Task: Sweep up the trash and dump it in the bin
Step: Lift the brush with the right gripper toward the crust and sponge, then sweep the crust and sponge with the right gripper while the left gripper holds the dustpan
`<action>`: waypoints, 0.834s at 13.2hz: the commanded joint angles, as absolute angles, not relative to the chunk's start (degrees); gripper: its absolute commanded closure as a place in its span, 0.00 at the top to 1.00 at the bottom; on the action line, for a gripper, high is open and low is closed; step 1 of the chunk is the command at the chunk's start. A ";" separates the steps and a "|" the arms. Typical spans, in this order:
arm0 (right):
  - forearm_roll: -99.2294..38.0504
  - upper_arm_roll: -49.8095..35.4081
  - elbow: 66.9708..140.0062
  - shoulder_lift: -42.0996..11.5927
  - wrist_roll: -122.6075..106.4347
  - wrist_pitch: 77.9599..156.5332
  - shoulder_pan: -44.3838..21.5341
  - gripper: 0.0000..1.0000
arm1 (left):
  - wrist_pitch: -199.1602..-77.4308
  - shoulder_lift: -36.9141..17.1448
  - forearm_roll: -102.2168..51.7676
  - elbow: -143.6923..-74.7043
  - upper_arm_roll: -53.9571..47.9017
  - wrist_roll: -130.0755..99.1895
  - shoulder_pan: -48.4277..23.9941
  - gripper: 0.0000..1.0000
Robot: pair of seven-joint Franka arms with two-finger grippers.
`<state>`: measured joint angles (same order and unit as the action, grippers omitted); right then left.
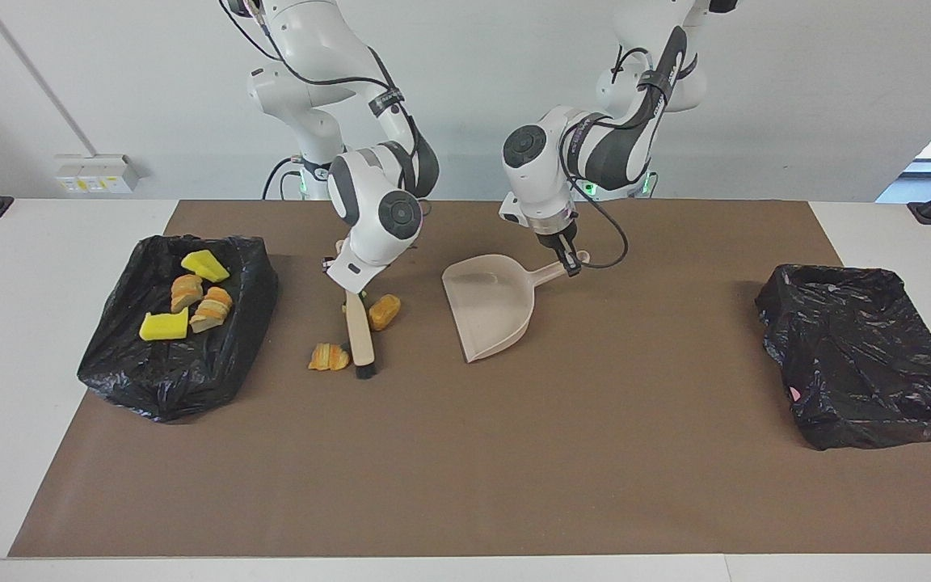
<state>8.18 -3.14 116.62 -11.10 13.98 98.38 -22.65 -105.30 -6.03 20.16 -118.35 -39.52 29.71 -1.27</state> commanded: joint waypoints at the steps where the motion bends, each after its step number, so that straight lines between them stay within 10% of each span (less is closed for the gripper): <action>1: -2.06 -3.25 118.30 -9.32 12.39 98.35 -24.17 0.00 | -103.98 -3.43 19.60 -120.23 -39.29 29.44 -1.76 0.00; 8: 1.38 -2.19 111.35 -1.34 7.90 82.82 -16.27 0.00 | -104.24 -1.32 19.07 -123.40 -39.46 29.79 -1.67 0.00; 11: 2.11 -2.46 127.55 9.36 16.94 87.42 -17.04 0.00 | -103.98 -1.14 19.07 -123.75 -39.55 29.71 -1.67 0.00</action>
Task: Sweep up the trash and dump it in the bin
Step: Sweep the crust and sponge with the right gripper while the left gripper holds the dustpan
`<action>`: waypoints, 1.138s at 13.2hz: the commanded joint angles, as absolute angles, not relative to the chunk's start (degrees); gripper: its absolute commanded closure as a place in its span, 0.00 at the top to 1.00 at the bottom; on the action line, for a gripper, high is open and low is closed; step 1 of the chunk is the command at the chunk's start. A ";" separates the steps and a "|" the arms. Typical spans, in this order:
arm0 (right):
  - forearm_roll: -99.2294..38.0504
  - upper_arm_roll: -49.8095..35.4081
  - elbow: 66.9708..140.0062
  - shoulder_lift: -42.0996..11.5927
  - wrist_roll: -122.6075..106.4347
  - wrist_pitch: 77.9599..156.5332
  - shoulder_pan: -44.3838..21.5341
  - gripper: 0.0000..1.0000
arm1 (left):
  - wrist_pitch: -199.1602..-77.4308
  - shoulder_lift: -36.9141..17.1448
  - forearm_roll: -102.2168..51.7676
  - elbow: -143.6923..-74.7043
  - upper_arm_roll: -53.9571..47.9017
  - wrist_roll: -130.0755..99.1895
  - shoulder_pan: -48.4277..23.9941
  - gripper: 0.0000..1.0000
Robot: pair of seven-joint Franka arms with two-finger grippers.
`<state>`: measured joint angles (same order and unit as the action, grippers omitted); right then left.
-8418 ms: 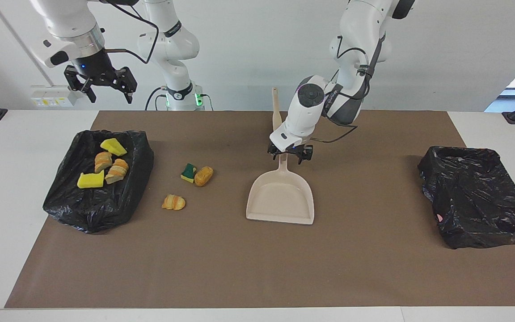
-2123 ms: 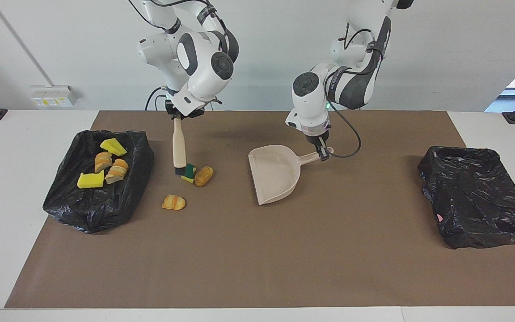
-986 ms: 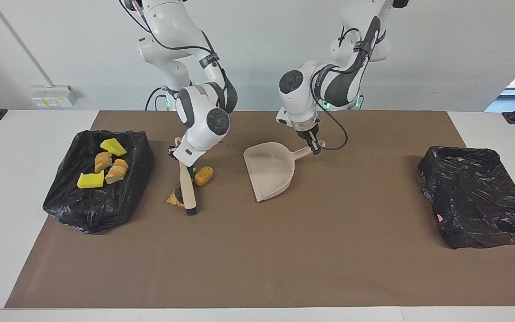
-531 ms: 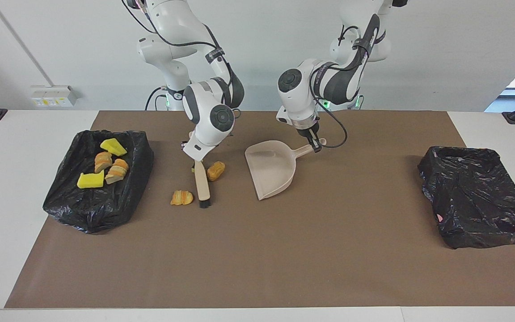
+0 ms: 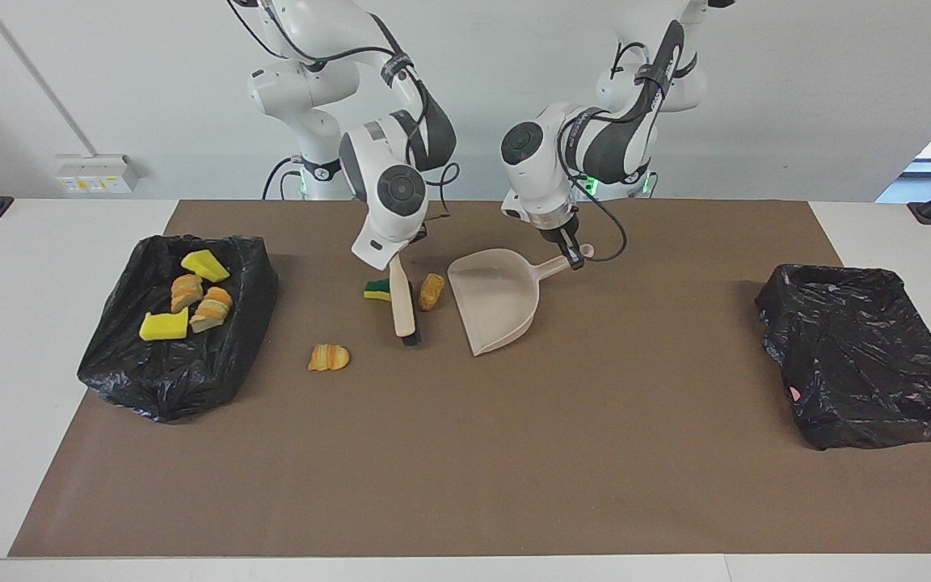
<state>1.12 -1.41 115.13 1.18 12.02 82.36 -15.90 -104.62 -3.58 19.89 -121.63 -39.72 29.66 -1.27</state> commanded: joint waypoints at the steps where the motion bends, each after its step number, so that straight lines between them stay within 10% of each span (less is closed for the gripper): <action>1: 2.20 -2.55 132.49 13.06 17.75 89.02 -17.22 0.00 | -103.97 -0.62 19.07 -123.84 -39.55 29.79 -1.84 0.00; 15: -11.49 -2.81 138.08 7.30 17.23 105.73 -24.70 0.00 | -104.41 0.62 19.07 -125.33 -40.96 29.97 -2.99 0.00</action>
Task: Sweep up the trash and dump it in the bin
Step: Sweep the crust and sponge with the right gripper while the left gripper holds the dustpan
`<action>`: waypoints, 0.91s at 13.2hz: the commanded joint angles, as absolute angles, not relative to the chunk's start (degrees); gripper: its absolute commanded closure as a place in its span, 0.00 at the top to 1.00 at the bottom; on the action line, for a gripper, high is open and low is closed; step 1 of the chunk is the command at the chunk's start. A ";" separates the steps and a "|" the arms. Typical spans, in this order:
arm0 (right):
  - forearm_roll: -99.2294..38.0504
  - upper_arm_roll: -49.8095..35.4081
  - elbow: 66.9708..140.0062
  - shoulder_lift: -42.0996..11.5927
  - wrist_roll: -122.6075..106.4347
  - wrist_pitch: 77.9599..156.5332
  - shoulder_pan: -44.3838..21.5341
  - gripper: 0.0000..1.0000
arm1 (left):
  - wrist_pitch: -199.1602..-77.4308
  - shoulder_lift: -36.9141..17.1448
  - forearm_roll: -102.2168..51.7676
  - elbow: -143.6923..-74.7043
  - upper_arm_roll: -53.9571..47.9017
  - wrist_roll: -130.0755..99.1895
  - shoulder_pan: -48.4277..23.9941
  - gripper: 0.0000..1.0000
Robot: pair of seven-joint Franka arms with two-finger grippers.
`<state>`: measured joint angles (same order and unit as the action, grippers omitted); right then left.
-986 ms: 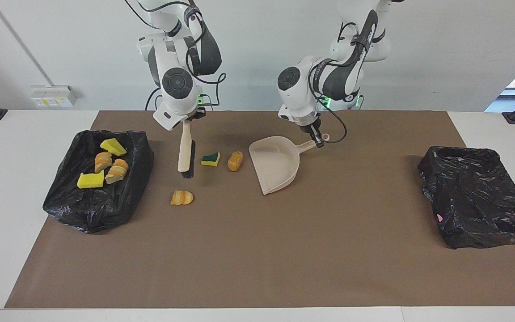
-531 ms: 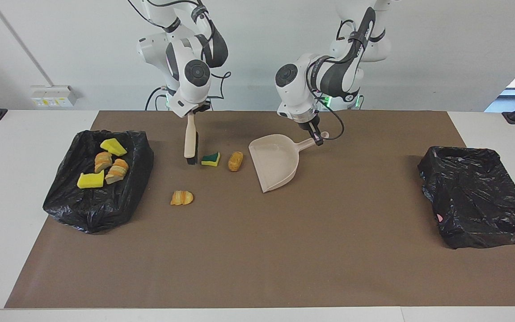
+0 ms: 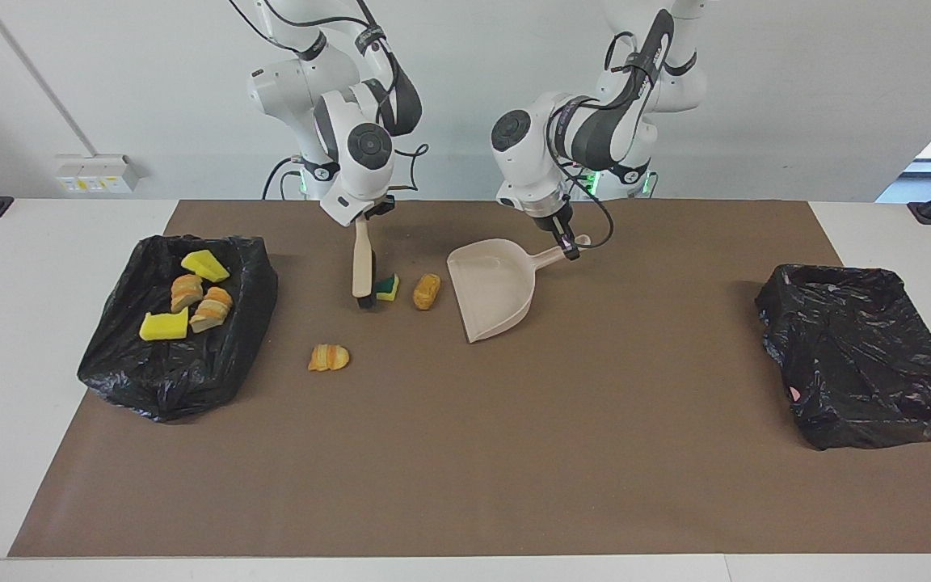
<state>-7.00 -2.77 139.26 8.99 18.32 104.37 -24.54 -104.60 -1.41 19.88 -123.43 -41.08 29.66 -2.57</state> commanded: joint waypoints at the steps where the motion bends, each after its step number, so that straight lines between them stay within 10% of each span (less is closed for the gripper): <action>1: -14.30 -2.81 137.47 7.12 17.14 105.73 -24.87 0.00 | -104.50 0.62 19.07 -125.33 -40.96 29.97 -2.99 0.00; 12: -37.98 -2.20 134.14 6.50 7.30 99.08 -21.47 0.00 | -105.03 -0.09 18.98 -125.24 -40.78 32.68 -1.59 0.00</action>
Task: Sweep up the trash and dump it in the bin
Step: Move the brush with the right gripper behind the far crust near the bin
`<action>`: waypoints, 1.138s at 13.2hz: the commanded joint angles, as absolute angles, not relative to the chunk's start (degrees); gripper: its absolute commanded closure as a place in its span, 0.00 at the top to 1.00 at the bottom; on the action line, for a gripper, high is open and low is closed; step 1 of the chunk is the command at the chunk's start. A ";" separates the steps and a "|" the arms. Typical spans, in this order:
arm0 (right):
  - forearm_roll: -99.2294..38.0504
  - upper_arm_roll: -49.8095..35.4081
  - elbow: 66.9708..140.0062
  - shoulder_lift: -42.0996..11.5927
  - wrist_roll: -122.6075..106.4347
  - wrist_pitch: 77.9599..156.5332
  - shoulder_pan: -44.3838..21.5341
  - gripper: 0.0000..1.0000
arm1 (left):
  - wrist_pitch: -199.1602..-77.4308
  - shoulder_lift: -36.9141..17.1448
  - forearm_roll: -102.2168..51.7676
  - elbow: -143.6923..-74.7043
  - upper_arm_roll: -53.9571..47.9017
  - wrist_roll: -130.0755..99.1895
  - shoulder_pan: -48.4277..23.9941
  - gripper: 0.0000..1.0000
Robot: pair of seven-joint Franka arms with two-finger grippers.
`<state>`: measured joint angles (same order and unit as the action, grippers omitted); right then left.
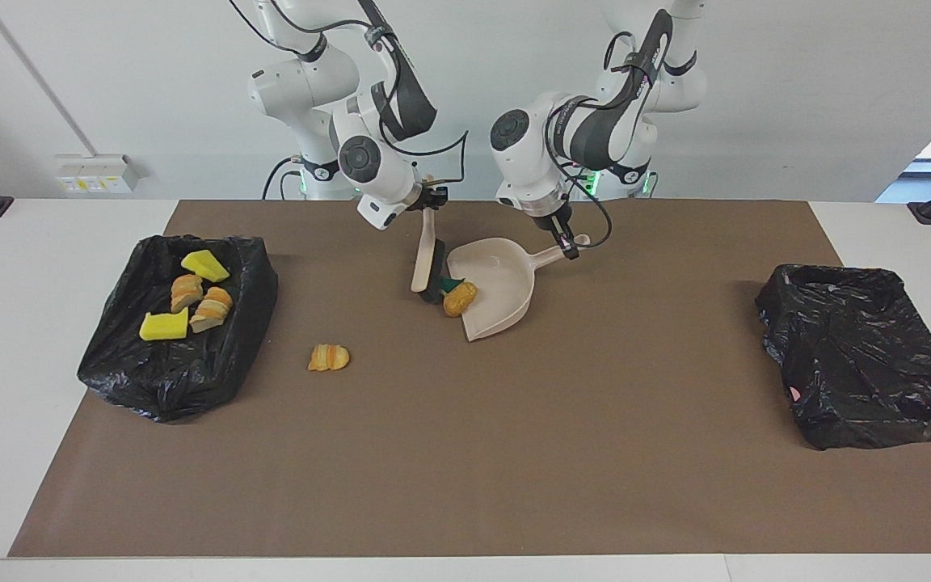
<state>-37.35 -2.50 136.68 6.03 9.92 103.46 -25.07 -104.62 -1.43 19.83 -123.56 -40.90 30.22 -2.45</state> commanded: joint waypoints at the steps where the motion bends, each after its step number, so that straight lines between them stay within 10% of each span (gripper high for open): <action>1: -35.10 -2.02 131.95 7.11 7.38 94.88 -18.92 0.00 | -105.20 -0.09 18.98 -125.24 -40.78 33.65 -1.41 0.00; 4: -17.72 -2.29 123.86 7.12 5.64 87.72 -13.72 0.00 | -105.56 -0.18 18.90 -125.24 -40.69 34.80 -0.97 0.00; 15: 29.33 -2.20 115.93 -7.72 -4.48 103.87 -8.18 0.00 | -105.56 -0.53 17.49 -124.98 -40.52 33.84 -0.35 0.00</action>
